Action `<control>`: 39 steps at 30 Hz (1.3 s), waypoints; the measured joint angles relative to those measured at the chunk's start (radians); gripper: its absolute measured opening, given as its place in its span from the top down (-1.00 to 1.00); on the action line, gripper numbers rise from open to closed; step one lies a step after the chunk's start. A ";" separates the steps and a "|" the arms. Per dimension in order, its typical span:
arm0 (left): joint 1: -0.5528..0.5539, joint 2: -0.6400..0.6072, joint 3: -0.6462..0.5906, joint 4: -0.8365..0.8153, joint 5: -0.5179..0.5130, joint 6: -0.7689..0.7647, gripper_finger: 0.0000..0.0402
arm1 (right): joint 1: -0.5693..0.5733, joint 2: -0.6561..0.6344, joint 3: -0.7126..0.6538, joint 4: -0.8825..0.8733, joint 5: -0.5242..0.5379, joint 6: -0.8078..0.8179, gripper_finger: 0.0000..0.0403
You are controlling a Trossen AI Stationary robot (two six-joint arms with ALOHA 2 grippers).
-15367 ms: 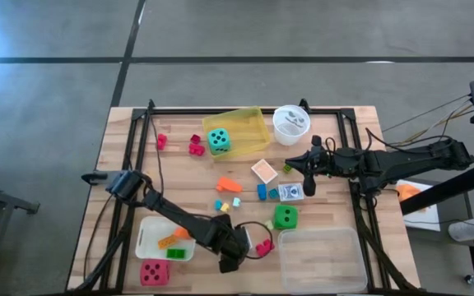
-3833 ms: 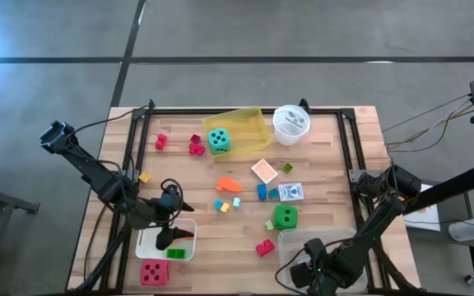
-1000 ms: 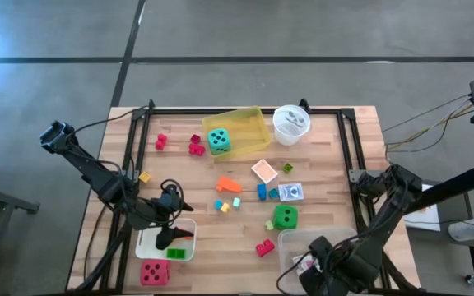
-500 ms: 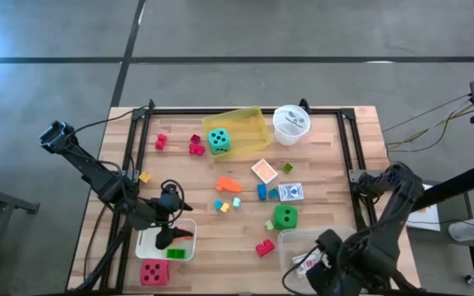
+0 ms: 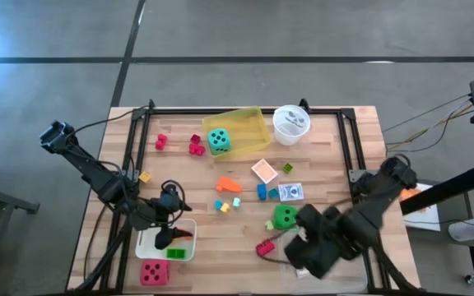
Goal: Pick & Place Toys
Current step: Put the green die into the yellow bin
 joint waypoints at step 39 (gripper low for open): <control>0.000 0.000 0.000 -0.103 0.344 0.011 -0.92 | -0.455 0.030 -0.334 0.192 -0.325 0.141 -0.22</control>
